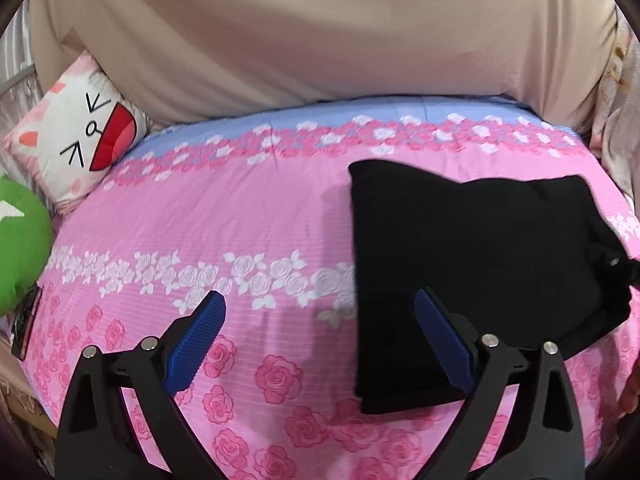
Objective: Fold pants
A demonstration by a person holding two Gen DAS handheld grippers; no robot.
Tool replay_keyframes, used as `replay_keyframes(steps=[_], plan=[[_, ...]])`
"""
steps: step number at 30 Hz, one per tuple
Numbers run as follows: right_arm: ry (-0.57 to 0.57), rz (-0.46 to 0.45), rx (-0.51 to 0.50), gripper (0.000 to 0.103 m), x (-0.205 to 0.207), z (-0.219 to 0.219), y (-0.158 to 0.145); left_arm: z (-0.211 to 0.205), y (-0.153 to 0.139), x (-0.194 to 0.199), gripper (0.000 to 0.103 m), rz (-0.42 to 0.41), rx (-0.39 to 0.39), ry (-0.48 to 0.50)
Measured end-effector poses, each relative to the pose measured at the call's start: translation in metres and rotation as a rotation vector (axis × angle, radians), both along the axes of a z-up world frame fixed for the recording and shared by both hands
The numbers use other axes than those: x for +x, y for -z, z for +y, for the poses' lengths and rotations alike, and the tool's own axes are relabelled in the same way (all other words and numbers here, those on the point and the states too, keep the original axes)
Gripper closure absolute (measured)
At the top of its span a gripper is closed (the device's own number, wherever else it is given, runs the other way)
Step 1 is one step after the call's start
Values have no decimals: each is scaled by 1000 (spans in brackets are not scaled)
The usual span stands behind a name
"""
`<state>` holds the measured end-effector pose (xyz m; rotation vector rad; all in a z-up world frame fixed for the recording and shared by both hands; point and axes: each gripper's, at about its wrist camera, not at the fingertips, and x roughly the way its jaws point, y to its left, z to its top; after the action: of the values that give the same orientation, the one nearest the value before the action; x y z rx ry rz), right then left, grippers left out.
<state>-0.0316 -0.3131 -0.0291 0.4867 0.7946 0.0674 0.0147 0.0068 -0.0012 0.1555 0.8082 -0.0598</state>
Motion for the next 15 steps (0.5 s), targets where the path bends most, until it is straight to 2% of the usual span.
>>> replay_keyframes(steps=[4,8,10,12,14,15], plan=[[-16,-62,-41,87,-7,14,-31,8,7,7,10,22,-8,-10],[5,-163,-128,88,-25,14,-79,12,8,9,10,24,-13,-13],[39,-166,-175,88,-33,6,-85,12,9,10,10,27,-20,-13],[81,-103,-201,87,-37,-9,-70,10,9,10,10,27,-19,-8],[100,13,-167,86,-31,-27,-30,6,11,12,10,34,-20,-2],[97,64,-156,79,-26,-32,-11,5,12,13,10,38,-22,0]])
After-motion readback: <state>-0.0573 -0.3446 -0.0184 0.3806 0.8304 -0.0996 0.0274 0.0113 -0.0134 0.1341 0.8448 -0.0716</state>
